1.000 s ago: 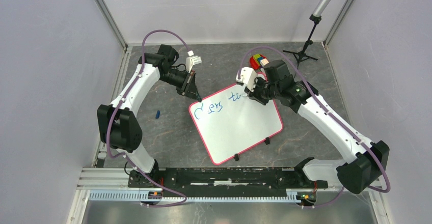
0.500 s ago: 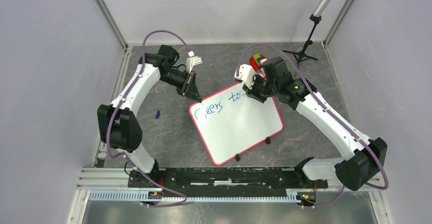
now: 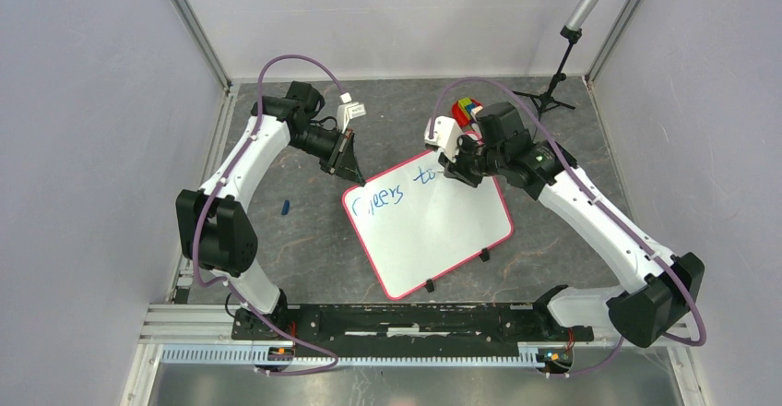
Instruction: Write a sentence on the whiteboard
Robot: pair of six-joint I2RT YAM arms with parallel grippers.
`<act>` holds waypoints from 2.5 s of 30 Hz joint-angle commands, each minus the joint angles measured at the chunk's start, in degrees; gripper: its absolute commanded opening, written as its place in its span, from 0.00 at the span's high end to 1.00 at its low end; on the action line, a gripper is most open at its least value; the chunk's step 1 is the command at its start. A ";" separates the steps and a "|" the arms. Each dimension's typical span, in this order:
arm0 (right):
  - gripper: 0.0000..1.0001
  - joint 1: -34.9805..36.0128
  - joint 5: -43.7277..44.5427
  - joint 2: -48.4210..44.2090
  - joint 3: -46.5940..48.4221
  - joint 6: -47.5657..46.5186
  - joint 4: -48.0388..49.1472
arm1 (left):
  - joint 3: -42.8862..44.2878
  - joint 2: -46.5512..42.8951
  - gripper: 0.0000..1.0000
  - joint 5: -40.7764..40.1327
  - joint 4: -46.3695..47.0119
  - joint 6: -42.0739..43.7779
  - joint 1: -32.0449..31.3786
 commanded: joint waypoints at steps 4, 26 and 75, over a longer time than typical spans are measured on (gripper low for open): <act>1.00 0.30 -0.95 -3.60 2.22 -0.06 -1.33 | 0.93 0.45 0.92 -1.41 -0.39 2.56 -1.11; 1.00 -8.58 -4.18 -5.79 -3.15 -0.57 0.47 | 0.89 0.59 0.55 0.50 -0.46 2.28 -1.12; 1.00 -8.49 -0.35 -2.30 -3.49 -1.28 3.05 | 1.03 0.79 0.98 0.14 -0.40 2.60 -1.16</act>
